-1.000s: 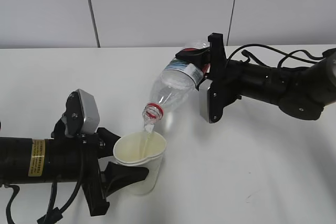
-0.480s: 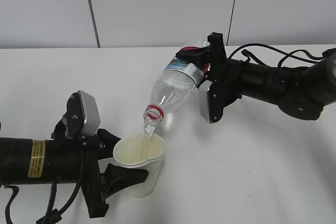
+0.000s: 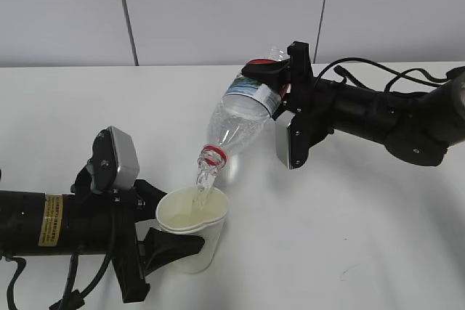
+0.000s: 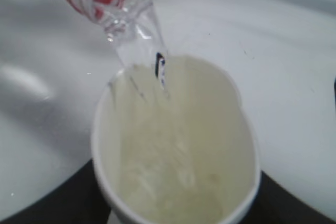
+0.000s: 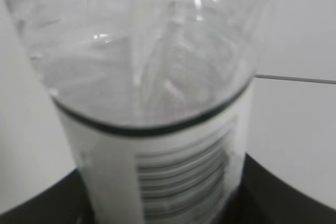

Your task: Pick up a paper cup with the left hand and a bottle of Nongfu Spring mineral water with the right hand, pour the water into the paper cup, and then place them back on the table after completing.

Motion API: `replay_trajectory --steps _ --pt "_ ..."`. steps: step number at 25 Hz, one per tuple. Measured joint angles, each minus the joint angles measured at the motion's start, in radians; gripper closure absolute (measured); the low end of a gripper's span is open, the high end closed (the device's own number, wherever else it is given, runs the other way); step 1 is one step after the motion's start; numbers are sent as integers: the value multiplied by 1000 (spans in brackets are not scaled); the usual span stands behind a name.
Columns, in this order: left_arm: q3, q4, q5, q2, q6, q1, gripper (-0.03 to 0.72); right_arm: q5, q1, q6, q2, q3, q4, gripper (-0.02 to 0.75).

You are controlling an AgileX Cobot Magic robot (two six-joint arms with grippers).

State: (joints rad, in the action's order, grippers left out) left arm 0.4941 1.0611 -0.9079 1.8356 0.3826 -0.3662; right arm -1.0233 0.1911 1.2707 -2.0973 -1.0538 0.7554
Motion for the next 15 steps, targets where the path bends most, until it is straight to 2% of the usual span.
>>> replay_trajectory --steps 15 --pt "0 1 5 0 0 0 301 -14 0 -6 2 -3 -4 398"
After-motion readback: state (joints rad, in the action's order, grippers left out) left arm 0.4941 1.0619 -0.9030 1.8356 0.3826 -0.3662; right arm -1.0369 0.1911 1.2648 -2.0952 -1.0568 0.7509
